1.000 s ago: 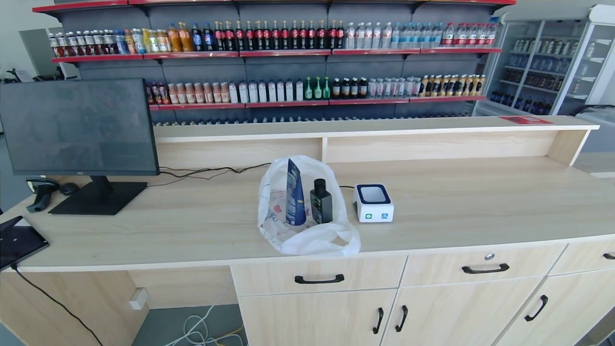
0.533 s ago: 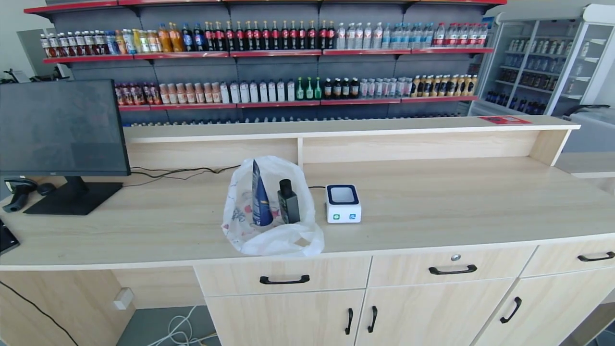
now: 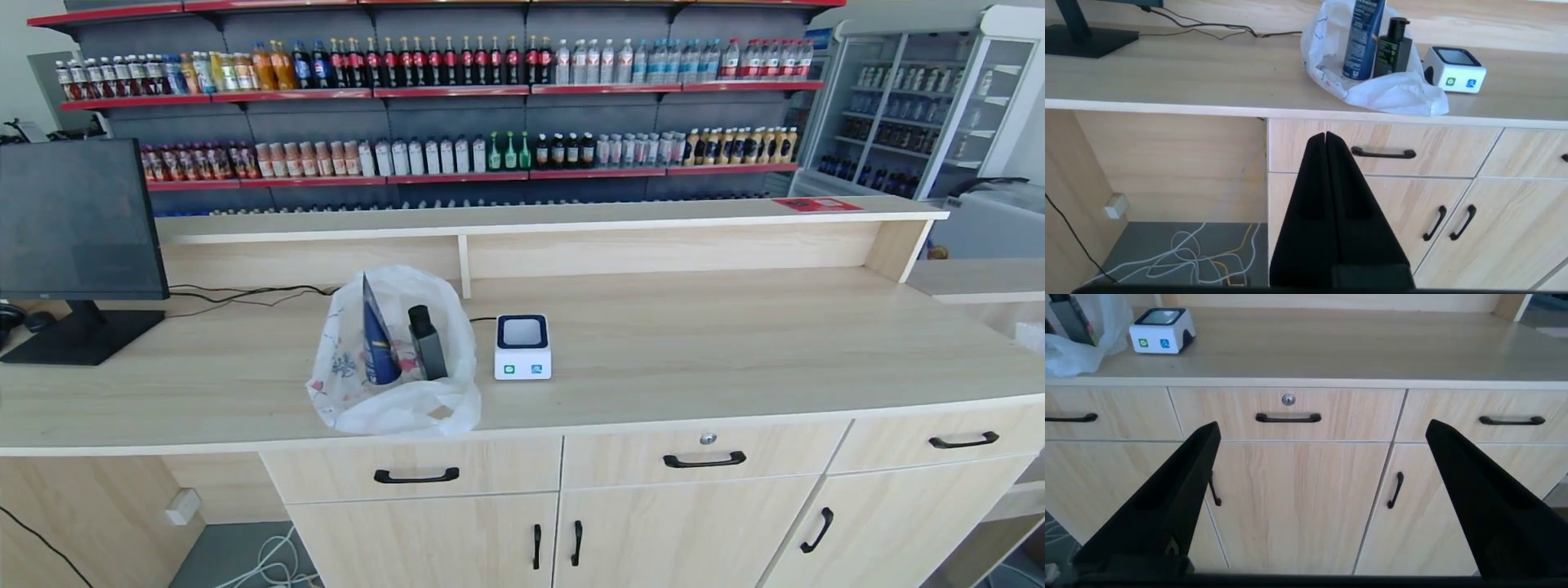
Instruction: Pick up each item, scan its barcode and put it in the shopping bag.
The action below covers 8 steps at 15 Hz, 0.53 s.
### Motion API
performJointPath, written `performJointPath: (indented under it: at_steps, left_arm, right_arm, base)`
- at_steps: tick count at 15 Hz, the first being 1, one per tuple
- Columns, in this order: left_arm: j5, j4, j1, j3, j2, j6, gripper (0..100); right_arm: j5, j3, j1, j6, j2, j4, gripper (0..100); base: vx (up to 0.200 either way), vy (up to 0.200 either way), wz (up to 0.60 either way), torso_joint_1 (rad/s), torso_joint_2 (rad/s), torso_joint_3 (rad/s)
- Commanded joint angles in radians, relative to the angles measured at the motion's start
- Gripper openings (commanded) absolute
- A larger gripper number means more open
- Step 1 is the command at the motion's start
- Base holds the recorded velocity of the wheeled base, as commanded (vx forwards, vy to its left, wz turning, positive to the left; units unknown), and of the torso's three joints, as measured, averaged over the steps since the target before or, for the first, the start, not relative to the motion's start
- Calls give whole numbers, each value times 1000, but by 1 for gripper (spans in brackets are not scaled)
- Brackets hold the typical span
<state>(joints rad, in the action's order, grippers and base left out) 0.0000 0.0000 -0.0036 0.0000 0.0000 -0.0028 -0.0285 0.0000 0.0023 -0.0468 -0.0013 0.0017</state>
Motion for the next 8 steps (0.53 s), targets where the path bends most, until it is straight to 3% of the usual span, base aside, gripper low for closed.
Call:
performJointPath:
  at_steps: [1,5,8]
  left_arm:
    - [0,0,1,0,0,0,0]
    - [0,0,1,0,0,0,0]
    - [0,0,1,0,0,0,0]
  right_arm:
    - [-1,0,1,1,1,0,100]
    - [-1,0,1,1,1,0,100]
    - [-1,0,1,1,1,0,100]
  base:
    - [0,-200,0,2,-7,7]
    - [0,0,0,0,0,0]
    - [-200,0,0,2,1,1]
